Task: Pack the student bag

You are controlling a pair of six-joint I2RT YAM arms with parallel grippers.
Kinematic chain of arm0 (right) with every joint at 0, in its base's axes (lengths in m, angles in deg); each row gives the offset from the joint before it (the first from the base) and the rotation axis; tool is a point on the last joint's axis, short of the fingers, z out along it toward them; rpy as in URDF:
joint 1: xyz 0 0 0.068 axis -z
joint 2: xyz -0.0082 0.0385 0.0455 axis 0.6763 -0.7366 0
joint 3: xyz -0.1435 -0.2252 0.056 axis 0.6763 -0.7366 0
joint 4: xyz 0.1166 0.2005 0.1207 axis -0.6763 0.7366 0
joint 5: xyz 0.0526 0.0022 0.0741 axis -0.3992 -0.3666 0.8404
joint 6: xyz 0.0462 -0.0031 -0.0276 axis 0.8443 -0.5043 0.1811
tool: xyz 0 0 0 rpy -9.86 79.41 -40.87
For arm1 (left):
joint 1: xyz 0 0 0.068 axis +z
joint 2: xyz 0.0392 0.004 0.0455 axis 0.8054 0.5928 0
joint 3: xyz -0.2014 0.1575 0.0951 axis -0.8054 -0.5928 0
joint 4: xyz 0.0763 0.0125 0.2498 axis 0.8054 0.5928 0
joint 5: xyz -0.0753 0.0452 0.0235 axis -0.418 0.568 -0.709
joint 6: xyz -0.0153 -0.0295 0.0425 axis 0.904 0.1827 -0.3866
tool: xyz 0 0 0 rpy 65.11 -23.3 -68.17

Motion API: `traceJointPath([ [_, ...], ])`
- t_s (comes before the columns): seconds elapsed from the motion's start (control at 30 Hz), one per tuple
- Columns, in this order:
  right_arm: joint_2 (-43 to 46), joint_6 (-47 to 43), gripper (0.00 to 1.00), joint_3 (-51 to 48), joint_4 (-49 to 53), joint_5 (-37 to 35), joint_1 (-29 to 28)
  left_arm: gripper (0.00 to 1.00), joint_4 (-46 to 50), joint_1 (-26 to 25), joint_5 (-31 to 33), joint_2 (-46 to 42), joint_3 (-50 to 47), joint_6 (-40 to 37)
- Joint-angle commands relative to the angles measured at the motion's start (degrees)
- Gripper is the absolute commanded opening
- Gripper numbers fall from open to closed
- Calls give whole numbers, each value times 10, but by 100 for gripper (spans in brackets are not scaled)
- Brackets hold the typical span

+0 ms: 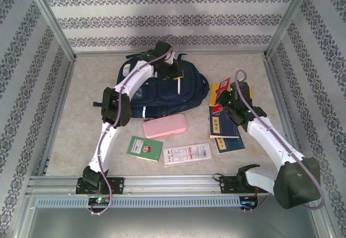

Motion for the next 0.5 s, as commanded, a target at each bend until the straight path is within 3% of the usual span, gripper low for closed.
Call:
traceJointPath([
  [0.0, 14, -5, 0, 20, -21, 22, -5, 0, 97, 28, -22, -91, 64, -90],
  [0.1, 20, -13, 0, 28, -42, 47, -15, 0, 108, 48, -17, -136, 44, -111],
  [0.2, 9, -10, 0, 38, -68, 99, -20, 0, 91, 67, -69, -169, 27, -127],
  [0.47, -105, 25, 0, 89, -186, 315, -20, 0, 69, 90, -189, -199, 26, -162],
])
